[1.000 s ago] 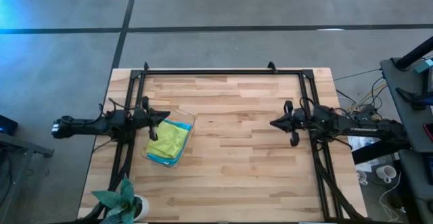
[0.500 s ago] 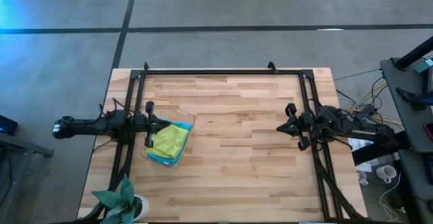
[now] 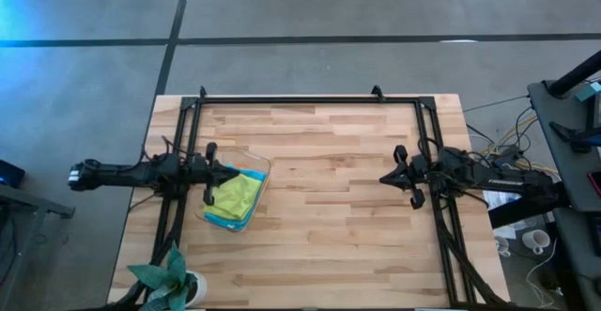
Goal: Fold microfiber towels
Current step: Return to Home Position
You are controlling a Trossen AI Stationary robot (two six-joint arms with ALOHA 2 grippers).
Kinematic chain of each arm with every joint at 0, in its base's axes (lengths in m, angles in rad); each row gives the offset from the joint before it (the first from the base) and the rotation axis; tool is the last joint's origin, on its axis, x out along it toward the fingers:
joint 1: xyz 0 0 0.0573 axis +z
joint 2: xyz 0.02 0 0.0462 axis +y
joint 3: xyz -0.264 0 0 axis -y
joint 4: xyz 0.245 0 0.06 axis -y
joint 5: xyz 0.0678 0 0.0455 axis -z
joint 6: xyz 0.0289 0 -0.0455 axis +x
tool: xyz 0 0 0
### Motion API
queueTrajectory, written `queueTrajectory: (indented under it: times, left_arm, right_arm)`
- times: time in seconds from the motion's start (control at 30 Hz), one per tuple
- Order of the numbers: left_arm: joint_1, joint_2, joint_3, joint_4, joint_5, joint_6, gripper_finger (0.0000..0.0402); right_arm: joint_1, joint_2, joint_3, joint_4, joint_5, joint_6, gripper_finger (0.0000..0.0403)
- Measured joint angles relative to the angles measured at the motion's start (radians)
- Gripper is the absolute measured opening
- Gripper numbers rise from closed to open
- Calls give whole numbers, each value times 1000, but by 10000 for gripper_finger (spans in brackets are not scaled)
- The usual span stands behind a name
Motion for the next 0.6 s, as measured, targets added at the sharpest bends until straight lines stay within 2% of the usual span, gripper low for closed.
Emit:
queueTrajectory:
  times: [0.6]
  left_arm:
    - [0,77,0,9,1,-1,0]
  right_arm:
    - [0,8,0,0,3,0,13]
